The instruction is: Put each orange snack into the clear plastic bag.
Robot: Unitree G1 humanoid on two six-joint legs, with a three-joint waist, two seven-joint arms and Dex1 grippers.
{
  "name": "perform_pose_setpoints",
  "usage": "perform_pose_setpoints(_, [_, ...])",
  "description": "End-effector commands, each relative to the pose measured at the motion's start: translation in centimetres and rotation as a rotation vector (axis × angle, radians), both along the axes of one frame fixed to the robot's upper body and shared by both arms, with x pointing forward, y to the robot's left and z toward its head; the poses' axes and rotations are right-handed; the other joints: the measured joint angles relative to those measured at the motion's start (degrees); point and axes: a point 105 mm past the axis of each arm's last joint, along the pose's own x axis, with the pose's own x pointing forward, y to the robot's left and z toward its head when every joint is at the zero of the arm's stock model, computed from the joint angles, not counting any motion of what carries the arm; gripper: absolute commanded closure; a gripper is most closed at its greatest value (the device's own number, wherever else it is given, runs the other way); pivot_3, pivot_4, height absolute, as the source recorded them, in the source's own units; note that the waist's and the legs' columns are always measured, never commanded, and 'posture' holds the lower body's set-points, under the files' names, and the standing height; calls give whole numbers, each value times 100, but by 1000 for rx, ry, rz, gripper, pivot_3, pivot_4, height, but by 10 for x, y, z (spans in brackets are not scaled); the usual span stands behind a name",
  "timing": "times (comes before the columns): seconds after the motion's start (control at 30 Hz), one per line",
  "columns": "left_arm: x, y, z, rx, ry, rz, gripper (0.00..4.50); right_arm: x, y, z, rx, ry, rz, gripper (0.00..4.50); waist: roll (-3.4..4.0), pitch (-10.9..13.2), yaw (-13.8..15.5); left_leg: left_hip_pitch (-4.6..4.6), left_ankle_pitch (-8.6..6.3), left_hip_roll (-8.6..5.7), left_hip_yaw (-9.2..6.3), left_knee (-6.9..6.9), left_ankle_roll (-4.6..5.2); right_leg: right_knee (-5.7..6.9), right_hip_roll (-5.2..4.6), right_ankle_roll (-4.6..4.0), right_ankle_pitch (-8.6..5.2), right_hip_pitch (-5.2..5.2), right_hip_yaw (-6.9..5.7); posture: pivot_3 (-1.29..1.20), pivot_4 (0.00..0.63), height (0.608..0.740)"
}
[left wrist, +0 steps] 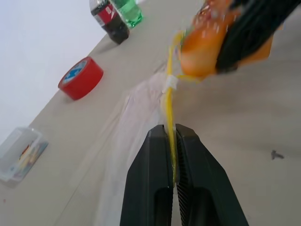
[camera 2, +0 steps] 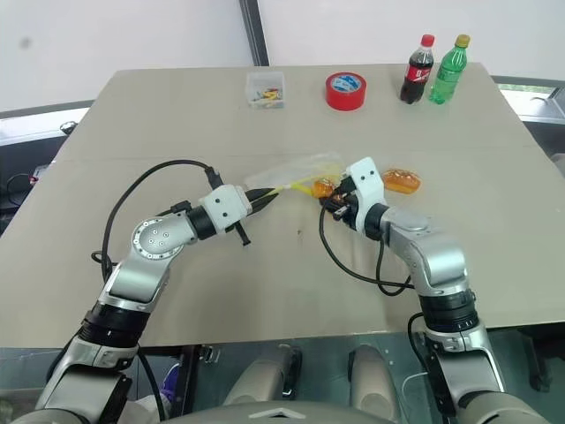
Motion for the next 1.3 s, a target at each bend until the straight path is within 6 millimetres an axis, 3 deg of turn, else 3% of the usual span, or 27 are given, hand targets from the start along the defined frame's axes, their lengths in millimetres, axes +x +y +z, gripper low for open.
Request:
perform_pose_setpoints(0.03, [-19,-11,3,28,-31,-105,4500,5,6,15,13,-62,20,3300,1,0,-27,1,0,1,0,-2,0,2,1,0,0,-1,0,0,150,740])
perform_pose_setpoints(0.27, [-36,-7,-22,134,41,-170,4500,11,23,18,100,-25,55,3300,4,1,-144,8,-1,12,3,-5,1,9,10,-1,0,-2,3,0,150,740])
perform_pose_setpoints(0.5, [-29,0,-19,95,45,-113,4500,14,53,4,307,153,83,3300,5,0,-144,8,-1,11,2,-5,1,9,10,-1,0,-2,3,0,150,740])
perform_pose_setpoints(0.67, [-24,7,-15,83,40,-82,4500,25,45,11,532,256,-5,3300,6,1,-143,8,-1,11,2,-6,1,9,10,-1,0,-3,5,0,150,740])
perform_pose_setpoints(0.9, [-24,2,-10,19,57,-77,4500,43,28,4,755,425,-196,3300,9,1,-161,8,0,12,2,-8,0,12,11,-1,0,-7,6,0,150,740])
perform_pose_setpoints(1.03, [-22,1,-12,43,43,-83,4500,51,11,0,584,255,-308,3300,16,3,-162,8,0,11,8,-10,1,14,11,-1,1,-11,10,0,150,740])
perform_pose_setpoints(1.3, [-16,-6,-7,58,4,-101,4500,37,36,7,85,-195,-176,3300,16,2,-194,7,0,10,15,-8,0,16,11,-1,0,-15,14,0,150,740])
